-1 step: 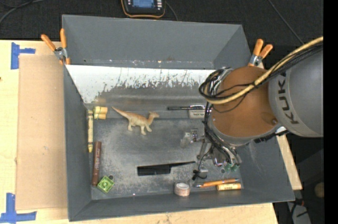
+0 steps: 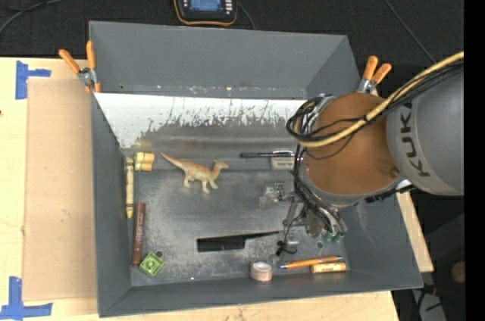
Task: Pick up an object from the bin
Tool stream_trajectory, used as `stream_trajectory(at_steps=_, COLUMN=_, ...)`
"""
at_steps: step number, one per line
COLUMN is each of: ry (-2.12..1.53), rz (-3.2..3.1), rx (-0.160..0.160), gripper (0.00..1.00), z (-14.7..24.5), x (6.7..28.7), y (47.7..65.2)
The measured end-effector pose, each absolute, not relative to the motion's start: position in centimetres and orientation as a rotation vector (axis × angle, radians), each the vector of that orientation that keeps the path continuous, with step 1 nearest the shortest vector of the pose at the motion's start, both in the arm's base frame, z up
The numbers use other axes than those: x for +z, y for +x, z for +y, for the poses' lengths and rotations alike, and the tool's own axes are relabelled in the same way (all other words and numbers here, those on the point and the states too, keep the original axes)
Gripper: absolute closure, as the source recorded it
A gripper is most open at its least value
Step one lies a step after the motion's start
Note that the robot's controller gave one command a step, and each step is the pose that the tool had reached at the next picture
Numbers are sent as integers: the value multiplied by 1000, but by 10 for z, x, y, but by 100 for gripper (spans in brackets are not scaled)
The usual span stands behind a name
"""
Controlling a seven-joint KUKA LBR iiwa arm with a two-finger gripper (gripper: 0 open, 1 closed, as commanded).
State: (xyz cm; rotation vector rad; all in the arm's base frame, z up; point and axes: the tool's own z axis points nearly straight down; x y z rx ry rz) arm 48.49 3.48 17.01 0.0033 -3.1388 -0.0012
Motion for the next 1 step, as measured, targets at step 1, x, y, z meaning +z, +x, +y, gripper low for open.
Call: stream_trajectory(at_steps=1, ry=153, rz=-3143, rx=-5, gripper=0, z=117, x=71, y=485)
